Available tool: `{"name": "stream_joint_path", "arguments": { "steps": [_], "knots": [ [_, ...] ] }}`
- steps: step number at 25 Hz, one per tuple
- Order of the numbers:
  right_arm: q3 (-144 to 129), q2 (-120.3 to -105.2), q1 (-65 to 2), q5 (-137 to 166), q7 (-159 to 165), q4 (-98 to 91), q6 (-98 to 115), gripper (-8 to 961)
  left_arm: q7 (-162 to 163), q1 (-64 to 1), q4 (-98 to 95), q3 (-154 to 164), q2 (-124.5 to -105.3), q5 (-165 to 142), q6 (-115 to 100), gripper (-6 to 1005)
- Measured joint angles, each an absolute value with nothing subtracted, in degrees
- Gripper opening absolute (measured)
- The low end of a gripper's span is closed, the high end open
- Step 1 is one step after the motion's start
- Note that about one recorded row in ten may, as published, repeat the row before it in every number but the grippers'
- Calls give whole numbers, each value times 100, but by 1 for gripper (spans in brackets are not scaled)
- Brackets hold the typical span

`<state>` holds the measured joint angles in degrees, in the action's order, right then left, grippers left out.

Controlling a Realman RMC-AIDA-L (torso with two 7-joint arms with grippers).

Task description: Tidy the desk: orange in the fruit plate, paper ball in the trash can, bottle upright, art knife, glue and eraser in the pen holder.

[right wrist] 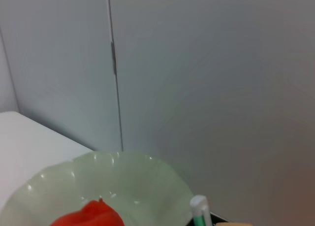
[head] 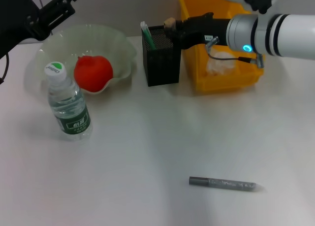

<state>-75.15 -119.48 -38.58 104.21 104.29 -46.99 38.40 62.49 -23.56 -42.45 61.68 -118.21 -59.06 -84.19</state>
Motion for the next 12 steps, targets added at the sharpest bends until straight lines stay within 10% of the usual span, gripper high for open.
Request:
{"name": "stream_joint_path", "arguments": {
  "steps": [12],
  "knots": [
    [-8368,-11963,-3992,9259,9229,-4252,2996,262,6236,-2389,-4230,6179,-11830,-5914,-8419,726]
  ]
}}
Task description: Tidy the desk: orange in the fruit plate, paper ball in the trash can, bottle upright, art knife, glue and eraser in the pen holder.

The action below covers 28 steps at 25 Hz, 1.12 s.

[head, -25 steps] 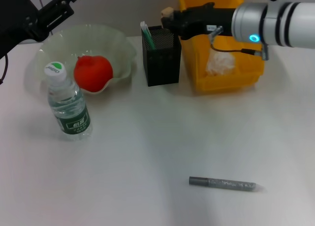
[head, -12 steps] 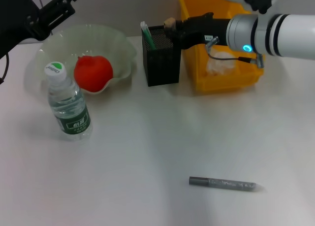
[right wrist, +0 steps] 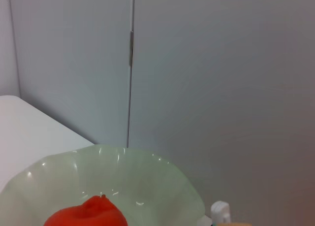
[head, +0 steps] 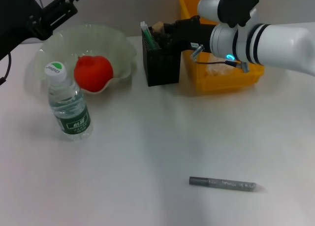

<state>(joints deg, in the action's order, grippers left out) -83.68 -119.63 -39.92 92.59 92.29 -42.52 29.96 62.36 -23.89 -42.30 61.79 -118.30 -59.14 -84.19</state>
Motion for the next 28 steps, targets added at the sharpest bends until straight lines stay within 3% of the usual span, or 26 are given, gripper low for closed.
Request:
{"name": "stream_joint_path", "arguments": {
  "steps": [28],
  "knots": [
    [-8403,-11970,-4236,9193,8982,-3937,2783,263,6232,-2461,-4166,6178,-11829,-5924,-8455,726]
  ]
}}
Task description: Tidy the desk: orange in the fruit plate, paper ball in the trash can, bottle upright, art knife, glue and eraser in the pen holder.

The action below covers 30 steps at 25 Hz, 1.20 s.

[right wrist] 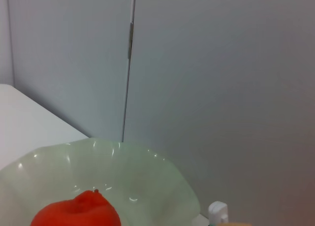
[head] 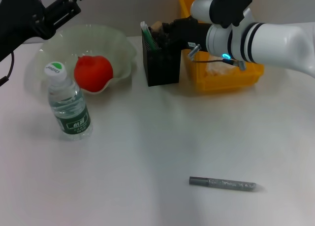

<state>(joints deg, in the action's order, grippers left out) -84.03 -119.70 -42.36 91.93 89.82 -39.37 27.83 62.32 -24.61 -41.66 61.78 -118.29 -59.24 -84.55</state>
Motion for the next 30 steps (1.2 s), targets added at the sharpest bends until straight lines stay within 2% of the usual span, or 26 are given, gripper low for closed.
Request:
{"name": "stream_joint_path", "arguments": {
  "steps": [15,20,30],
  "knots": [
    [-8394,-11953,-4306,9193,8945,-3911,2615,263,6207,-2434,-4166,6178,-11830,-5924,-8463,726],
    [-8393,-11953,-4284,9193,8946,-3965,2637,357,6199,-2434,-4166,6177,-11830,-5924,-8432,726],
    [-8281,-11893,-3501,9884,10186,-5303,4321,387,6184,-2408,-4166,6138,-11829,-5924,-8425,726]
  ]
}}
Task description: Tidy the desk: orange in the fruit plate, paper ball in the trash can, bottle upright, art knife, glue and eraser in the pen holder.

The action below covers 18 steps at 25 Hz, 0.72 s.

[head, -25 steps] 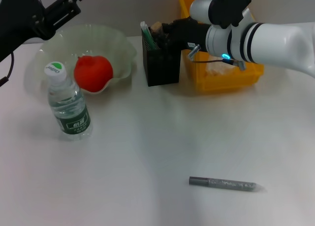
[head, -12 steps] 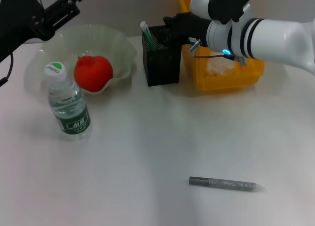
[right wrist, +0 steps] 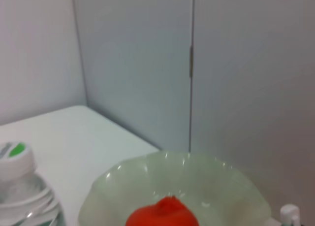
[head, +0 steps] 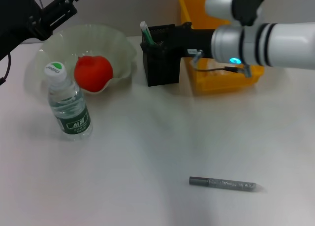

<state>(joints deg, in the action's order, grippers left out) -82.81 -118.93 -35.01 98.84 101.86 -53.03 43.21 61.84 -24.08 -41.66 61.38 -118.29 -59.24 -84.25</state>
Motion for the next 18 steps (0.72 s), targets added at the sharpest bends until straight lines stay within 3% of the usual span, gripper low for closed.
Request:
{"name": "stream_joint_path", "arguments": {
  "steps": [5,15,18],
  "knots": [
    [-8164,-11898,-2991,10735,11162,-6321,5145,394,6161,-2393,-4163,6130,-11830,-5924,-8419,726],
    [-7364,-11829,-3141,12049,12437,-6881,7155,409,6047,-2385,-4157,6125,-11830,-5923,-8420,726],
    [-7314,-11843,-3376,13030,13135,-7153,7690,515,6030,-2382,-4157,6125,-11830,-5919,-8419,726]
  ]
}}
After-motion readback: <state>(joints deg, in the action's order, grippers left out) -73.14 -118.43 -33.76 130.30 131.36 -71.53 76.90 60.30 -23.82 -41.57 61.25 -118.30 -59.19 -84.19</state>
